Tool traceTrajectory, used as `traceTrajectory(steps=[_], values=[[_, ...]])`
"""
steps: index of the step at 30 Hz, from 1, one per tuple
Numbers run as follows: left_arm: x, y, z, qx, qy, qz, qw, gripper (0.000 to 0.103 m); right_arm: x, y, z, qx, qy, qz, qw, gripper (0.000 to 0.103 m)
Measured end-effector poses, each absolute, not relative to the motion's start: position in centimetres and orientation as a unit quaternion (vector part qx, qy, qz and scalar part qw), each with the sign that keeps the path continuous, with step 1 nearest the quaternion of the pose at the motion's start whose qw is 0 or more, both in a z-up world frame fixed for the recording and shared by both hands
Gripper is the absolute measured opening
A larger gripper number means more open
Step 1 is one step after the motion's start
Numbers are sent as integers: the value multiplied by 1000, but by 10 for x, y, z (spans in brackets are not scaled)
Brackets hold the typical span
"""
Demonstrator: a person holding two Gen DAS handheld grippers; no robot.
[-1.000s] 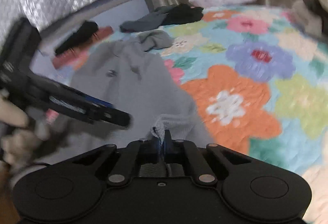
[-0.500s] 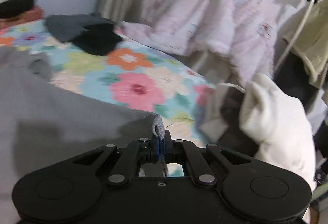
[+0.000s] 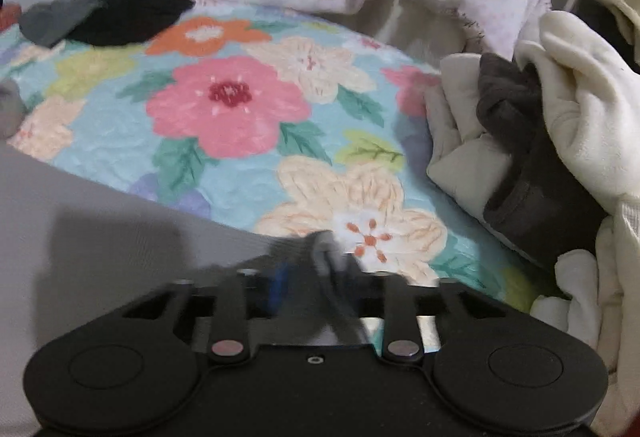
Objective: Fold clothes
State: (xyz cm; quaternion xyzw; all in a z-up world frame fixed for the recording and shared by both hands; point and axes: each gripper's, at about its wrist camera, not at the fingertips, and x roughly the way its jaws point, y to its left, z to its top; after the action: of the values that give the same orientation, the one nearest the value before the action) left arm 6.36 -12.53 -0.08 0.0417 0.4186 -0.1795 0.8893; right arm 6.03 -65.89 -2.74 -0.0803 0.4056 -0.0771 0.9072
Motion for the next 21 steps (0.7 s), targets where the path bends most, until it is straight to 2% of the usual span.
traceTrajectory(steps=[3,5,7,11,15,18,21], values=[[65,-104,-5,11,408,-191,893,66,49,-644,-2,-64,354,-76,930,43],[71,-98,-5,10,400,-196,895,66,41,-623,20,-55,316,-31,947,51],[81,-93,-3,4,393,-194,899,66,46,-598,33,-11,330,50,943,56],[108,-92,0,-6,393,-206,896,66,71,-545,40,101,379,177,903,56],[135,-97,-1,-24,395,-214,893,66,109,-496,28,153,425,216,866,59],[155,-100,-1,-37,396,-221,891,66,137,-464,13,104,441,193,870,61],[177,-106,-6,-48,405,-230,884,65,160,-469,1,202,444,202,849,61]])
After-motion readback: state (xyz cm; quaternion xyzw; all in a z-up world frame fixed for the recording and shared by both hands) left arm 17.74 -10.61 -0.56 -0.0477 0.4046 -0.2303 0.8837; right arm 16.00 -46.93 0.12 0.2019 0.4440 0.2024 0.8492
